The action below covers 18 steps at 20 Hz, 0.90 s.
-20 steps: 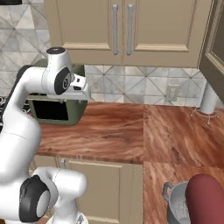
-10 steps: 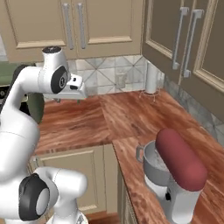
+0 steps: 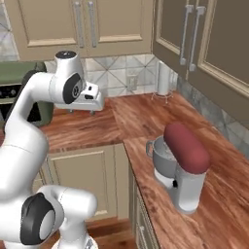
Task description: Navigate to the oven.
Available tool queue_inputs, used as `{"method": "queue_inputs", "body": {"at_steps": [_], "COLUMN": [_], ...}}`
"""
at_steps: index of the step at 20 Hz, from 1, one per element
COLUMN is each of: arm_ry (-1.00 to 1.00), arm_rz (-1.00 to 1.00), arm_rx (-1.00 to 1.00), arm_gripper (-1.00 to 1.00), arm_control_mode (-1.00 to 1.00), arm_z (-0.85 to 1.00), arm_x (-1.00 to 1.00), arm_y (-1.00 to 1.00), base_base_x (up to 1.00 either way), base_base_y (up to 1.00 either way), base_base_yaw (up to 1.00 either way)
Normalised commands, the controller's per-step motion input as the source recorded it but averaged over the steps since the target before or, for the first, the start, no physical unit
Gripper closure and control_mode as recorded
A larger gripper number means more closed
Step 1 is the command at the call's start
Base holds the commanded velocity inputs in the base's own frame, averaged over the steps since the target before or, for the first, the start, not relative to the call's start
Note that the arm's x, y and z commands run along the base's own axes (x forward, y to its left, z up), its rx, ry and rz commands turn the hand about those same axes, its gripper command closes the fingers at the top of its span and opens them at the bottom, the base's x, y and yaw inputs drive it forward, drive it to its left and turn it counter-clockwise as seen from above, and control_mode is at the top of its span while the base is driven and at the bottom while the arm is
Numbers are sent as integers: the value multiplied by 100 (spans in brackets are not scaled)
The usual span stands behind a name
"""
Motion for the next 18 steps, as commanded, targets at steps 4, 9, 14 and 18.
{"method": "queue_inputs", "body": {"at_steps": [4,9,14,18], "arm_ry": [0,0,0,0], "arm_rz": [0,0,0,0], "arm_rx": [0,0,0,0], "arm_gripper": [-100,-100,-100,-100], "arm_control_mode": [100,100,100,100], "arm_z": [0,0,0,0], "arm_x": [0,0,0,0], "arm_y": [0,0,0,0], "base_base_x": [-50,-31,0,0], "base_base_y": [-12,-8,-39,-45], "base_base_yaw": [-40,-51,-58,-57]}}
